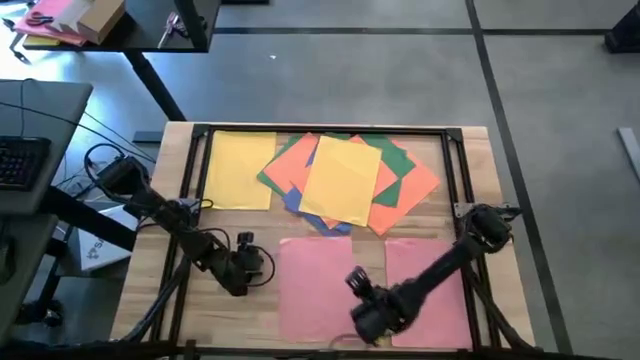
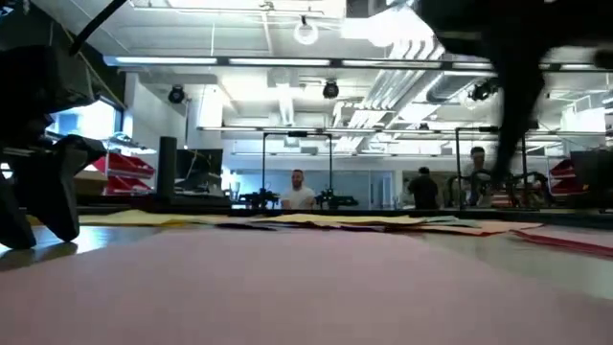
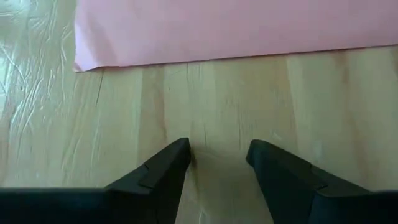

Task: Organize paper
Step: Stack the pink paper on top of the stacked pink papers

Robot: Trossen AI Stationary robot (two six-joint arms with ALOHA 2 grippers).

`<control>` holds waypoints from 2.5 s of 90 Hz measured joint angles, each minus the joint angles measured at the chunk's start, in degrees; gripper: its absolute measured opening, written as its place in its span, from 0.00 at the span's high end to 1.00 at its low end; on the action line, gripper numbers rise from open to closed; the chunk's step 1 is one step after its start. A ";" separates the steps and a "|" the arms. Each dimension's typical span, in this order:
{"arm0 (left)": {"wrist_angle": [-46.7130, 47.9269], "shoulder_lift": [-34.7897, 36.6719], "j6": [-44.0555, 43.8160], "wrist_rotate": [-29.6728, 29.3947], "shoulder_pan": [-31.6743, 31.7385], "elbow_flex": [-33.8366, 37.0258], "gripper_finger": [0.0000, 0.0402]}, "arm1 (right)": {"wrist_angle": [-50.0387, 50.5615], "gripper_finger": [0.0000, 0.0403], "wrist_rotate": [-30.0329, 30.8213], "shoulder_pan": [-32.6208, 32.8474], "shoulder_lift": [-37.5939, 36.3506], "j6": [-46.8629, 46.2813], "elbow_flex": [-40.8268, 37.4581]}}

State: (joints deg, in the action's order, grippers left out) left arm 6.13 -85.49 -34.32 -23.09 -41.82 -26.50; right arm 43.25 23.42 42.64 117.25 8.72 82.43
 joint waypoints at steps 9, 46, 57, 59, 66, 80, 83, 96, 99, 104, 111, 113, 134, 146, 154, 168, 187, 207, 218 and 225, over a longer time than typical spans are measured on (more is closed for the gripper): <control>-1.76 -0.07 -1.37 0.20 -0.09 0.06 0.57 | -7.12 0.64 -0.63 0.69 1.69 0.97 -0.72; -2.47 -0.11 -1.44 0.96 0.24 -0.46 0.57 | -1.91 0.64 7.38 -0.43 4.14 -1.06 6.04; -2.45 -0.11 -1.45 1.21 0.26 -0.51 0.57 | 0.34 0.64 3.31 1.46 4.28 -7.70 6.05; -2.43 -0.11 -1.45 1.39 0.26 -0.51 0.57 | -0.41 0.64 2.15 1.99 4.28 -8.42 5.62; -2.32 -0.09 -1.49 2.02 0.32 -0.55 0.57 | -5.74 0.64 -1.42 3.95 4.27 -6.86 3.41; -1.54 -0.24 -0.27 3.83 1.97 -1.66 0.57 | -9.05 0.64 -4.87 5.04 6.26 -5.86 2.89; -1.30 -0.63 1.14 4.07 2.45 -2.27 0.57 | -9.86 0.64 -4.75 4.96 6.85 -5.15 2.98; -1.37 -4.03 7.33 5.19 4.90 -5.01 0.57 | -14.44 0.64 -2.66 3.80 8.50 -2.06 3.02; -1.44 -5.16 7.87 5.55 5.37 -5.51 0.57 | -15.29 0.64 -2.12 3.51 8.71 -0.93 3.00; -2.33 -6.92 8.27 5.80 6.01 -6.33 0.57 | -16.39 0.64 -1.27 3.01 8.92 0.46 2.99; -3.13 -8.47 9.07 6.01 6.52 -7.26 0.57 | -17.19 0.64 0.58 2.51 8.99 2.64 3.00; -3.55 -8.75 9.18 5.95 6.55 -7.38 0.57 | -17.24 0.64 1.30 2.41 8.87 3.20 3.00; -5.06 -9.22 9.41 5.69 6.60 -7.48 0.57 | -17.05 0.64 8.21 2.05 8.81 6.65 3.09; -4.88 -9.24 9.34 5.74 6.60 -7.48 0.57 | -16.03 0.64 14.16 1.88 9.05 7.80 4.62; -4.88 -9.22 9.02 5.69 6.60 -7.48 0.57 | -16.01 0.64 18.16 1.73 8.95 8.60 6.30; -4.83 -9.23 7.53 5.74 6.60 -7.46 0.57 | -15.53 0.64 23.99 1.53 8.92 8.34 8.73; -4.85 -9.25 5.96 5.72 6.55 -7.46 0.57 | -17.11 0.64 28.67 0.88 8.85 8.47 14.62; -4.94 -9.27 5.84 5.75 6.55 -7.46 0.57 | -17.01 0.64 23.37 -0.29 9.83 -8.23 9.93; -4.96 -9.29 4.82 5.74 6.55 -7.46 0.57 | -17.92 0.64 24.09 -0.72 10.04 -5.00 9.07; -5.01 -9.29 4.39 5.70 6.55 -7.46 0.57 | -19.74 0.64 24.05 -1.02 9.90 -3.40 9.14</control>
State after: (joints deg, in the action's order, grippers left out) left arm 1.13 -94.79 -29.93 -17.39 -35.27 -33.95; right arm 23.51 47.47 41.62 127.15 5.32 91.57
